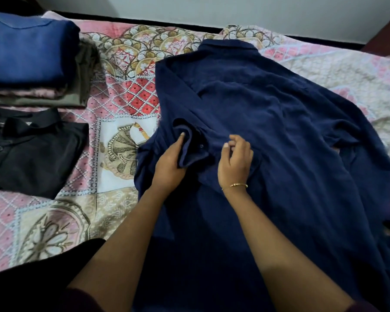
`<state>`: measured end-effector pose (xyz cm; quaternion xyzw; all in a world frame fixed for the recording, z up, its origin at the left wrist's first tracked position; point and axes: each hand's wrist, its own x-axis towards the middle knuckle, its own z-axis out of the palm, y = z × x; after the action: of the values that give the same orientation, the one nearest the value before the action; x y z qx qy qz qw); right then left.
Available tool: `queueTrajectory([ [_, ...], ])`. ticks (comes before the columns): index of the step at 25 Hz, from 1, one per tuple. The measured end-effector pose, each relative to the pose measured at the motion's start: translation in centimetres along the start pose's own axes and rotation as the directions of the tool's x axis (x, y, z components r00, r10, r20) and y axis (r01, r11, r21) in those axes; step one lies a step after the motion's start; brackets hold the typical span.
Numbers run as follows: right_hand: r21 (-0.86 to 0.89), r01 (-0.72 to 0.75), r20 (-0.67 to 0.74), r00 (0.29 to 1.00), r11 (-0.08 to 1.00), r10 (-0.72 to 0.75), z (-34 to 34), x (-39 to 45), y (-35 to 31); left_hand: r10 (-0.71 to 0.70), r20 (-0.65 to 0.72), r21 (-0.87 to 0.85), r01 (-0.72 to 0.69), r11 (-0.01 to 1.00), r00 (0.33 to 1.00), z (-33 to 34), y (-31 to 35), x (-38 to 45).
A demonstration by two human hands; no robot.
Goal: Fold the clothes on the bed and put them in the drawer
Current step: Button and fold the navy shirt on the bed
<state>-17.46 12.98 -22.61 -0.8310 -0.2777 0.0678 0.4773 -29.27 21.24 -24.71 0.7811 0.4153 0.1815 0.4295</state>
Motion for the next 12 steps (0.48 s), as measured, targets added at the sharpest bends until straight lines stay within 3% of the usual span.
queueTrajectory([
  [1, -0.119, 0.096, -0.001, 0.995, 0.988, -0.097, -0.3, -0.4, 0.7, -0.166, -0.149, -0.218, 0.131, 0.967, 0.975, 0.3, 0.8, 0.5],
  [2, -0.205, 0.215, 0.036, 0.977, 0.955, -0.212, -0.4, -0.8, 1.3, -0.402, -0.234, -0.505, 0.243, 0.828, 0.885, 0.3, 1.9, 1.4],
  [3, -0.269, 0.326, 0.115, 0.945, 0.906, -0.306, -0.6, -1.2, 1.7, -0.602, -0.202, -0.756, 0.268, 0.598, 0.773, 0.2, 3.3, 2.1],
  [4, -0.311, 0.401, 0.224, 0.912, 0.862, -0.344, -0.8, -1.5, 2.2, -0.690, -0.171, -0.873, 0.216, 0.437, 0.703, 0.1, 4.3, 2.8],
  [5, -0.350, 0.427, 0.345, 0.886, 0.834, -0.309, -0.8, -1.7, 2.5, -0.688, -0.183, -0.906, 0.150, 0.395, 0.702, 0.2, 5.0, 3.3],
  [6, -0.379, 0.417, 0.456, 0.861, 0.826, -0.225, -0.8, -1.7, 2.6, -0.610, -0.269, -0.862, 0.095, 0.497, 0.746, 0.5, 5.7, 3.5],
  [7, -0.379, 0.372, 0.518, 0.844, 0.847, -0.139, -1.0, -1.7, 2.4, -0.420, -0.369, -0.718, 0.033, 0.696, 0.829, 0.9, 6.4, 3.2],
  [8, -0.333, 0.243, 0.505, 0.862, 0.911, -0.045, -1.1, -1.4, 2.1, -0.128, -0.379, -0.495, -0.084, 0.865, 0.916, 1.8, 6.6, 2.7],
  [9, -0.195, -0.009, 0.414, 0.906, 0.981, 0.091, -1.3, -0.9, 1.5, 0.174, -0.253, -0.280, -0.244, 0.928, 0.952, 2.9, 6.6, 2.2],
  [10, 0.031, -0.295, 0.268, 0.923, 0.955, 0.276, -1.7, -0.1, 1.1, 0.377, 0.012, -0.102, -0.374, 0.922, 0.926, 4.2, 6.4, 1.5],
  [11, 0.334, -0.545, 0.181, 0.838, 0.769, 0.515, -2.6, 0.8, 0.8, 0.419, 0.315, 0.040, -0.453, 0.891, 0.852, 5.1, 6.4, 0.7],
  [12, 0.613, -0.637, 0.179, 0.688, 0.467, 0.704, -3.8, 1.7, 0.9, 0.344, 0.510, 0.108, -0.456, 0.883, 0.788, 5.8, 6.2, -0.1],
])
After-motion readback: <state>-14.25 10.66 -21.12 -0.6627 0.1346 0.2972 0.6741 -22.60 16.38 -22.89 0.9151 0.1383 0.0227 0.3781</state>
